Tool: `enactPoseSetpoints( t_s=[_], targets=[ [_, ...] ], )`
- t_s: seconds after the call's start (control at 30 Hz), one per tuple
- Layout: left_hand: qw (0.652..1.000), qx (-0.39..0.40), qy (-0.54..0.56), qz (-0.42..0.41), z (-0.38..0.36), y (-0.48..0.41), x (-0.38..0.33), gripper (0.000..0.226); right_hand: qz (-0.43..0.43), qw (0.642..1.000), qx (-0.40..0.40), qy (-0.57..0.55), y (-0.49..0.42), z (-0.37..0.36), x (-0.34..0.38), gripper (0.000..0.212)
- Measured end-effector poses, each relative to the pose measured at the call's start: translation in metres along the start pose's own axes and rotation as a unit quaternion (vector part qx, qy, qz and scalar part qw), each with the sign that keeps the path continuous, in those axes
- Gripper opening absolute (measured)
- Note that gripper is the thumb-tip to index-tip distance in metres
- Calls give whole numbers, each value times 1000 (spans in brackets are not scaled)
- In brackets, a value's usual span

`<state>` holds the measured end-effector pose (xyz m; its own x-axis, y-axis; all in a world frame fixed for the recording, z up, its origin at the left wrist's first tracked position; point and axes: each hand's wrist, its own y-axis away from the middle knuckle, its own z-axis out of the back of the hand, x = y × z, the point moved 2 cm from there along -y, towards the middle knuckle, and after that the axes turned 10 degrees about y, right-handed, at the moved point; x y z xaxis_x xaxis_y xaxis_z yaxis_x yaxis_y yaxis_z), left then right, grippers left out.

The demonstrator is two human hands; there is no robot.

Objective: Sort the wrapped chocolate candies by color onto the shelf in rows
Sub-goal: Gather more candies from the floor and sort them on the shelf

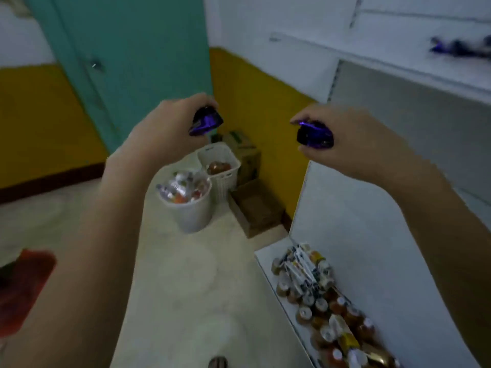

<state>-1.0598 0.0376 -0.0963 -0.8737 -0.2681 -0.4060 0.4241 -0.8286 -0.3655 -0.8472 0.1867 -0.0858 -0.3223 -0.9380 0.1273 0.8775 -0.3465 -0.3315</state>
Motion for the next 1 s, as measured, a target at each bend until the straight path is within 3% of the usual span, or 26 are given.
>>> enactPoseSetpoints(
  t_s=[0.1, 0.2, 0.33, 0.47, 0.63, 0.8, 0.9, 1.0],
  targets=[
    [988, -1, 62, -144, 12, -84, -26, 51, -72, 994, -70, 44, -25, 40, -14, 36],
    [958, 49, 144, -241, 1, -153, -63, 47, -161, 977, -105, 96, -24, 76, -27, 33],
    [892, 135, 246, -355, -21, -211, -124, 45, -276, 949, -87, 123, -8, 121, -49, 33],
    [846, 204, 241, -430, -56, -264, -205, 33, -420, 903, -6, 95, 6, 154, -109, 13],
    [823, 281, 231, -435, -113, -311, -279, 32, -464, 875, 17, 140, 8, 164, -195, 34],
    [770, 414, 300, -382, -149, -334, -317, 44, -502, 865, 19, -8, 4, 164, -242, 68],
    [751, 473, 290, -358, -160, -353, -320, 58, -496, 864, 2, -92, 12, 159, -262, 59],
    [747, 490, 273, -357, -174, -364, -319, 65, -501, 817, -102, -267, 17, 156, -275, 43]
  ],
)
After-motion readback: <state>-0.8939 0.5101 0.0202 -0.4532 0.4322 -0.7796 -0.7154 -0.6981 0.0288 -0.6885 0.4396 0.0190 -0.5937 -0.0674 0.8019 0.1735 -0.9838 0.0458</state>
